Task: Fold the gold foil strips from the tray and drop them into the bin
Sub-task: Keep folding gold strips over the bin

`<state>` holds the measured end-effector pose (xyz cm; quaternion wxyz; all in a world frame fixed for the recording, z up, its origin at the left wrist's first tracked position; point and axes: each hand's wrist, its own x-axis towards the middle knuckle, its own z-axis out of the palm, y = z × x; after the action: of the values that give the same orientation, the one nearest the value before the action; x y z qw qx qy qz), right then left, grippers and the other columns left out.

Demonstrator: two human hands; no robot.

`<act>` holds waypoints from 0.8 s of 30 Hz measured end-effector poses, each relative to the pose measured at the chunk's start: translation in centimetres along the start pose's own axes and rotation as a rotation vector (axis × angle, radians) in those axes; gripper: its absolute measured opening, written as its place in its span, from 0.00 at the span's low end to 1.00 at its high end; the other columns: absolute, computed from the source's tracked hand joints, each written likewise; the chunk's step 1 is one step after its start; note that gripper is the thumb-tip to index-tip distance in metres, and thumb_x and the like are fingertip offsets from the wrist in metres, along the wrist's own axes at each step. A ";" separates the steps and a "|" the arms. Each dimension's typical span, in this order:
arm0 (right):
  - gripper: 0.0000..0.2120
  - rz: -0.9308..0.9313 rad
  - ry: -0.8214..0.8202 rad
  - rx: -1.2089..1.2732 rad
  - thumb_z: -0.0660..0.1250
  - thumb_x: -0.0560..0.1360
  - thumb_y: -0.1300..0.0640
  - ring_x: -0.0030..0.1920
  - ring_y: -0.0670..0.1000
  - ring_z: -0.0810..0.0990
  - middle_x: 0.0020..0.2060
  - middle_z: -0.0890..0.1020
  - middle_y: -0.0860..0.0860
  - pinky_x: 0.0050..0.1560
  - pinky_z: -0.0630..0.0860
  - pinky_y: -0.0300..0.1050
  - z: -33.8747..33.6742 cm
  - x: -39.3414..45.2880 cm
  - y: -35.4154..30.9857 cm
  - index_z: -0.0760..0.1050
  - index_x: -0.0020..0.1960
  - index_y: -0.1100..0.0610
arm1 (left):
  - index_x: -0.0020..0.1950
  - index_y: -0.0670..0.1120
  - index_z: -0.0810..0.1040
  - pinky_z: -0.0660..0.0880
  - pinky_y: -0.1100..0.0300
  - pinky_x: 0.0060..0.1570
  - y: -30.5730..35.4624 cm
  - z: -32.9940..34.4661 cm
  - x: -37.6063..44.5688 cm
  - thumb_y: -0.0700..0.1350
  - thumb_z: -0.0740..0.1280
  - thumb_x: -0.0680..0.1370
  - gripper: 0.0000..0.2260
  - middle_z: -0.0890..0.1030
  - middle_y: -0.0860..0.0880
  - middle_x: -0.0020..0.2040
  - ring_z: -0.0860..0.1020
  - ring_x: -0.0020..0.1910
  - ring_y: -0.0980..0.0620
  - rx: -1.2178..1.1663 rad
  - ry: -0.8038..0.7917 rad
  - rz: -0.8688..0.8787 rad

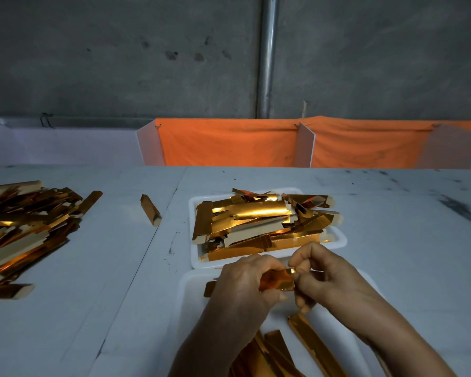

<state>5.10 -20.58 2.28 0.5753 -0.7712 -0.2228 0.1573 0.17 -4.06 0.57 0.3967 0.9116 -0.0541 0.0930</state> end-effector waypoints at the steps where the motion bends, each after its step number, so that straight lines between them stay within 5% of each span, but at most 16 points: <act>1: 0.05 -0.002 -0.006 0.049 0.61 0.78 0.67 0.30 0.51 0.79 0.28 0.79 0.54 0.35 0.77 0.40 -0.1 0.0 0.0 0.74 0.50 0.59 | 0.64 0.61 0.71 0.67 0.72 0.50 -0.1 0.0 -0.1 0.52 0.70 0.74 0.19 0.70 0.65 0.56 0.67 0.53 0.64 -0.020 0.002 -0.001; 6: 0.06 0.038 -0.087 0.413 0.64 0.74 0.61 0.26 0.50 0.76 0.28 0.75 0.56 0.28 0.75 0.39 -0.6 0.1 -0.3 0.77 0.48 0.62 | 0.53 0.69 0.74 0.70 0.76 0.45 -0.1 -0.5 -0.3 0.52 0.72 0.72 0.16 0.72 0.73 0.50 0.66 0.54 0.75 -0.211 0.004 -0.003; 9: 0.07 0.035 -0.132 0.544 0.66 0.71 0.60 0.24 0.49 0.72 0.27 0.72 0.55 0.26 0.73 0.39 -0.7 0.2 -0.3 0.81 0.46 0.59 | 0.49 0.71 0.75 0.72 0.71 0.50 -0.1 -0.7 -0.2 0.52 0.73 0.70 0.16 0.75 0.71 0.51 0.70 0.55 0.72 -0.307 -0.015 -0.007; 13: 0.06 0.023 -0.142 0.571 0.67 0.70 0.60 0.24 0.47 0.70 0.28 0.70 0.54 0.26 0.72 0.38 -0.7 0.3 0.0 0.81 0.44 0.59 | 0.51 0.69 0.78 0.75 0.62 0.55 0.0 -0.8 -0.2 0.50 0.74 0.70 0.15 0.79 0.65 0.52 0.75 0.55 0.62 -0.379 -0.037 -0.017; 16: 0.06 0.005 -0.095 0.460 0.69 0.69 0.56 0.25 0.48 0.71 0.28 0.71 0.55 0.28 0.72 0.39 -0.4 0.4 0.3 0.80 0.43 0.58 | 0.48 0.71 0.78 0.75 0.63 0.53 0.2 -0.8 -0.3 0.48 0.75 0.70 0.17 0.80 0.65 0.49 0.77 0.52 0.64 -0.397 -0.032 -0.036; 21: 0.11 0.016 -0.065 0.394 0.71 0.67 0.51 0.25 0.51 0.73 0.27 0.71 0.55 0.29 0.72 0.40 0.1 0.5 0.7 0.75 0.41 0.58 | 0.51 0.60 0.80 0.78 0.56 0.55 0.2 -0.6 -0.2 0.45 0.75 0.70 0.14 0.82 0.58 0.48 0.79 0.51 0.60 -0.407 -0.010 -0.081; 24: 0.17 0.115 -0.097 0.448 0.67 0.70 0.45 0.31 0.52 0.79 0.32 0.78 0.58 0.33 0.76 0.42 0.2 0.6 0.7 0.76 0.46 0.60 | 0.49 0.64 0.78 0.77 0.54 0.56 0.7 -0.5 -0.2 0.44 0.74 0.70 0.15 0.80 0.60 0.51 0.77 0.54 0.59 -0.412 0.026 -0.070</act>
<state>5.67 -20.27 1.62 0.7108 -0.6271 -0.1655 0.2722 -0.20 -4.21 1.39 0.5785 0.8112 -0.0350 0.0779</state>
